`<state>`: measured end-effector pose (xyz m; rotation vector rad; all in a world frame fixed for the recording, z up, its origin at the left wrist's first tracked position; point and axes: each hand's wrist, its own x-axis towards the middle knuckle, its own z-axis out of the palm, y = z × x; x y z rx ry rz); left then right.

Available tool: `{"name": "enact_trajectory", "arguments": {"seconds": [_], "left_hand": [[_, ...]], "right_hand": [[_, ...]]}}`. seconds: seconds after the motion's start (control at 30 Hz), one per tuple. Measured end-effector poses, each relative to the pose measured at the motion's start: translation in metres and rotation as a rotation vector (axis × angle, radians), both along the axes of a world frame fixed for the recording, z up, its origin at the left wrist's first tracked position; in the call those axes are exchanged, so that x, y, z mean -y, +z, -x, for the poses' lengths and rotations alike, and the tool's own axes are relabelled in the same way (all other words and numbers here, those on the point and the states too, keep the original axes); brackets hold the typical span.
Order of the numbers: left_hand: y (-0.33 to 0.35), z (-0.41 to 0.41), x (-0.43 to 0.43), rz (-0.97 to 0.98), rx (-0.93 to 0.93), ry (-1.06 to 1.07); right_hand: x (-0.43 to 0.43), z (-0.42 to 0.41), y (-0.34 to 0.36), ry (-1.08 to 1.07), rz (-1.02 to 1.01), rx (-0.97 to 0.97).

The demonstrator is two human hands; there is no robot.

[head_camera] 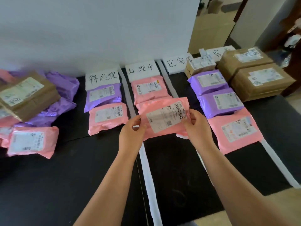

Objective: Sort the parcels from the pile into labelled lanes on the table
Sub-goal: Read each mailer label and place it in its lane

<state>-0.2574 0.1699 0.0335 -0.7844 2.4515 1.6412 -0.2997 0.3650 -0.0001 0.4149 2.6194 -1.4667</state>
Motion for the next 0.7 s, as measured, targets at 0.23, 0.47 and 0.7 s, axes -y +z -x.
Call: {"name": "enact_trajectory", "arguments": {"seconds": [0.23,0.47,0.7], "left_hand": [[-0.020,0.075,0.008,-0.071,0.032,0.091],[-0.037,0.142,0.024,-0.086,0.061,0.080],[-0.057,0.179,0.032,-0.069,0.124,0.022]], "right_hand": [[0.008,0.105,-0.018,0.100,0.024,0.008],[0.031,0.187,-0.035,0.224,-0.051,-0.015],[0.047,0.231,-0.054,0.339,-0.064,0.062]]}}
